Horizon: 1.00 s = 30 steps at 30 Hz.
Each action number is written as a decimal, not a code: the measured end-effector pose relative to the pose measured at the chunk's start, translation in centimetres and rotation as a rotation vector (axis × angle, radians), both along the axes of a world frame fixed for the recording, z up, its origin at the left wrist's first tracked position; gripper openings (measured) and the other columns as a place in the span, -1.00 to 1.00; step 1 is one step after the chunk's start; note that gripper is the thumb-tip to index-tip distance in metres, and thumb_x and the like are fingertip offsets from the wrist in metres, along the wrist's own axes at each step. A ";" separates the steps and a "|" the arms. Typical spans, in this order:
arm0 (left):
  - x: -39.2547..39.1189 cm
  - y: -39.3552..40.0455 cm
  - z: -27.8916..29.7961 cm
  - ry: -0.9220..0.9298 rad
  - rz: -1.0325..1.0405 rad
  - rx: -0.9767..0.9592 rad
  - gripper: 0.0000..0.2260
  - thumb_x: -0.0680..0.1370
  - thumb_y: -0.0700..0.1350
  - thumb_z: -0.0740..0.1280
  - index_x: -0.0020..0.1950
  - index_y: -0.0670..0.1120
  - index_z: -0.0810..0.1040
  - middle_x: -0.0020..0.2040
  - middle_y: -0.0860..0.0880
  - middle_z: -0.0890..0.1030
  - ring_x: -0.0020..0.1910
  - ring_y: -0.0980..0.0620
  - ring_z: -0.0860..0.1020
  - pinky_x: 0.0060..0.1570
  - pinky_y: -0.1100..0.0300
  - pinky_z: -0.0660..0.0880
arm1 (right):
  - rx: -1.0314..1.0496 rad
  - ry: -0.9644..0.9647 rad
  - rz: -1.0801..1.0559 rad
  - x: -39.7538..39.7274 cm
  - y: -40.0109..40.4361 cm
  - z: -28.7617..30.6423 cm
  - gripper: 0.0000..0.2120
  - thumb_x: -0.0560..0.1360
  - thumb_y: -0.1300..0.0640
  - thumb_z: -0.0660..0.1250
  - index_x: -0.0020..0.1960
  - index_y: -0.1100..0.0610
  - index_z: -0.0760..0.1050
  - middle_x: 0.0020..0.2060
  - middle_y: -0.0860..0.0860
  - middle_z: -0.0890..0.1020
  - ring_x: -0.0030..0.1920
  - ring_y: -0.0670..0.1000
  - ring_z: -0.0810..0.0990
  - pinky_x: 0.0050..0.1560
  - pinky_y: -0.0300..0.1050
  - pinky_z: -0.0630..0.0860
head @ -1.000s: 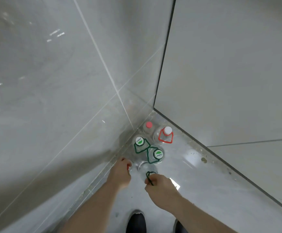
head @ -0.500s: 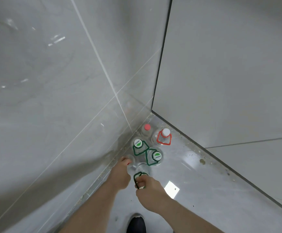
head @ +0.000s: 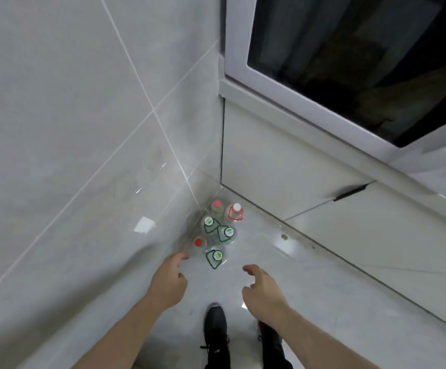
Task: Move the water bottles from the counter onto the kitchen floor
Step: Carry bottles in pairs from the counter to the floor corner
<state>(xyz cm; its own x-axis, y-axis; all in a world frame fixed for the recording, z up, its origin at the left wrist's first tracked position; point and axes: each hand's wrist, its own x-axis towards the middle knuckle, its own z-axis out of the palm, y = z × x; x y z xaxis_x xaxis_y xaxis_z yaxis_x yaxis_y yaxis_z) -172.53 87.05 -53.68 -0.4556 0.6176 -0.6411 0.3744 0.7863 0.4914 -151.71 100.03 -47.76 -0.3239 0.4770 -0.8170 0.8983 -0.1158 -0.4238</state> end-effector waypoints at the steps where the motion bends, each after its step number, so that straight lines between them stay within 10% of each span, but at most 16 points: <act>1: 0.9 -0.4 3.2 -0.003 -0.034 -0.001 -0.52 0.48 -0.34 0.19 0.37 -0.03 0.48 0.39 -0.02 0.46 0.32 -0.02 0.48 0.31 0.14 0.40 | 0.010 0.007 -0.005 0.8 -0.4 2.4 -0.40 0.46 0.20 0.18 0.49 -0.07 0.33 0.44 -0.09 0.42 0.23 -0.02 0.55 0.20 -0.09 0.55; 8: 7.4 -0.7 24.1 0.022 -0.262 0.140 -0.61 0.52 -0.25 0.27 0.29 0.07 0.54 0.42 0.16 0.39 0.36 0.11 0.43 0.26 0.34 0.29 | 0.114 0.100 -0.079 6.3 -3.5 19.4 -0.46 0.55 0.18 0.24 0.50 -0.09 0.31 0.46 -0.08 0.40 -0.01 -0.05 0.53 -0.05 -0.21 0.51; 13: 12.1 0.5 34.8 0.071 -0.347 0.318 -0.64 0.51 -0.22 0.34 0.29 0.03 0.56 0.34 0.23 0.41 0.32 0.21 0.44 0.26 0.50 0.18 | 0.271 0.182 -0.235 12.8 -4.1 29.4 -0.51 0.57 0.17 0.29 0.46 -0.09 0.36 0.34 -0.04 0.49 0.34 0.00 0.50 0.25 -0.11 0.48; 30: 42.7 5.4 54.5 0.073 -0.880 0.748 -0.65 0.59 -0.03 0.30 0.36 0.22 0.41 0.47 0.34 0.23 0.42 0.22 0.31 0.42 0.25 0.28 | 0.707 0.387 -0.724 45.2 -10.9 47.6 -0.53 0.57 0.04 0.34 0.40 -0.30 0.37 0.29 -0.33 0.45 0.39 -0.19 0.40 0.37 -0.15 0.40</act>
<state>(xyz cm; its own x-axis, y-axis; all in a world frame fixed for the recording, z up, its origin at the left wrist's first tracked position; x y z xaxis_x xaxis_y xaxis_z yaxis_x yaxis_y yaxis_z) -129.88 92.43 0.81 0.2995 0.9537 0.0289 0.6949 -0.2388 0.6783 -106.49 89.17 -0.12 0.0476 0.9815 -0.1853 0.5059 -0.1836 -0.8428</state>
